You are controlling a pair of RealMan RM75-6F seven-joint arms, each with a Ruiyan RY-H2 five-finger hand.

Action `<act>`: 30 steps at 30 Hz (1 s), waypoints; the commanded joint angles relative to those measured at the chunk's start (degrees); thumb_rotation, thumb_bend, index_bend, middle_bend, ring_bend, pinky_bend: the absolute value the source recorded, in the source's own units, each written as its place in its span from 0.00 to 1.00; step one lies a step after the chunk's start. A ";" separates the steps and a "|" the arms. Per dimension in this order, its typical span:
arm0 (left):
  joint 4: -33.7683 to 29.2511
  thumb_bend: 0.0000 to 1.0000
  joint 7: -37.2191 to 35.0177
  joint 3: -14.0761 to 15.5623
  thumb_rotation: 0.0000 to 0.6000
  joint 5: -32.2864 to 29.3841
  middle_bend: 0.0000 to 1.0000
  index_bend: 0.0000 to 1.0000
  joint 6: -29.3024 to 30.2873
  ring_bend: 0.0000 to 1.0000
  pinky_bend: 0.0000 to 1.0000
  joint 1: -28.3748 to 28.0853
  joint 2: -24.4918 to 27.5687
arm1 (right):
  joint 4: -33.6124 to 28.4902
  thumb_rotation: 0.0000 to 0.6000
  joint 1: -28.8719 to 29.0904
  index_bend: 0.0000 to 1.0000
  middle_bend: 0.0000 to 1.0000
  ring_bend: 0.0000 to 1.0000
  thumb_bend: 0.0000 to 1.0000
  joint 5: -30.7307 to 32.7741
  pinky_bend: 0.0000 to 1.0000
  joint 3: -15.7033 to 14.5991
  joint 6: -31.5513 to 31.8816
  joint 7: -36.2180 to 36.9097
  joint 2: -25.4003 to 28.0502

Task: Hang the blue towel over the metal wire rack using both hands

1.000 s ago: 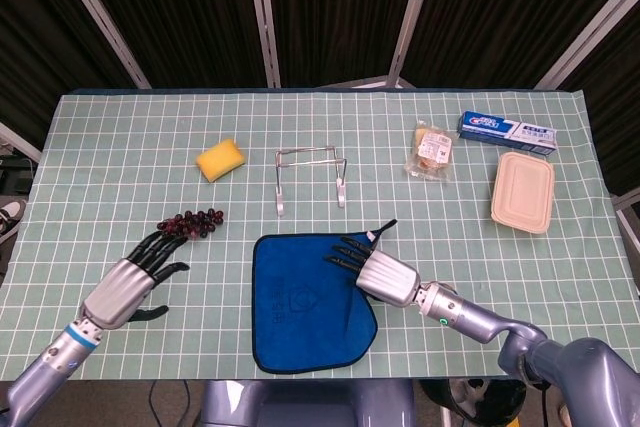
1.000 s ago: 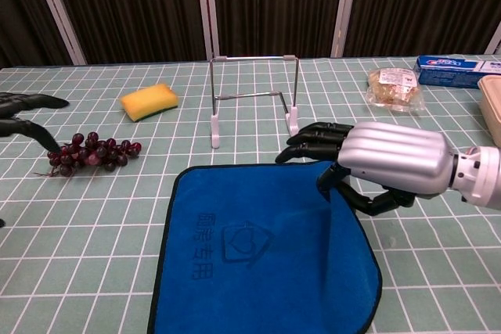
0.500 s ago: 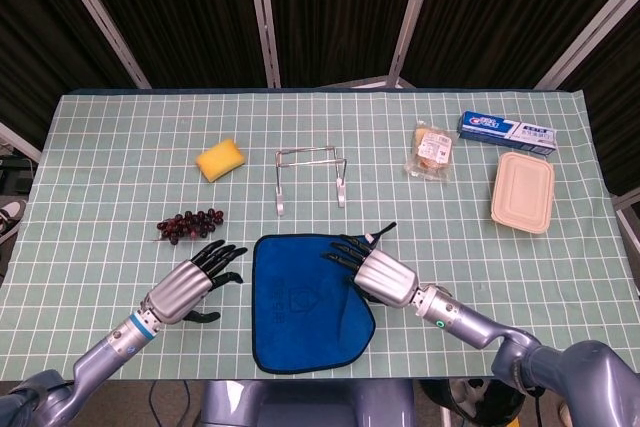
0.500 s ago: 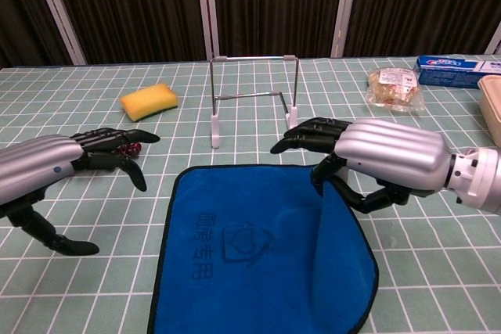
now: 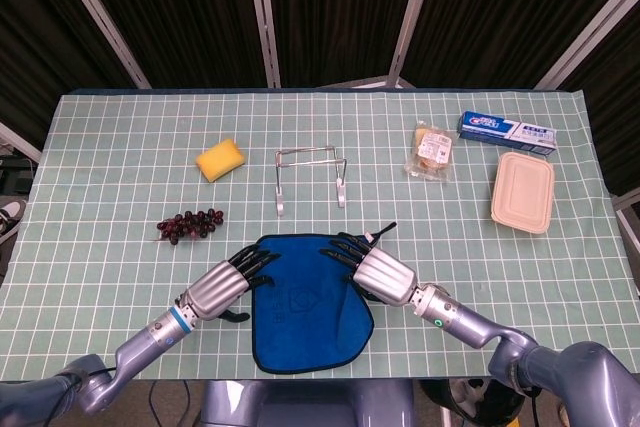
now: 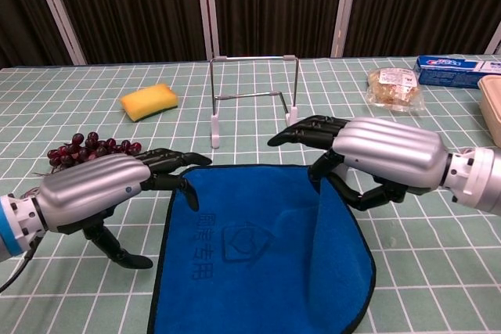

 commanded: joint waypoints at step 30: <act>3.01 0.25 4.00 0.82 1.00 -4.31 0.00 0.33 -2.37 0.00 0.00 -2.93 -4.03 | -0.10 1.00 -0.10 0.67 0.04 0.00 0.73 -0.32 0.00 -0.56 -0.07 0.52 0.33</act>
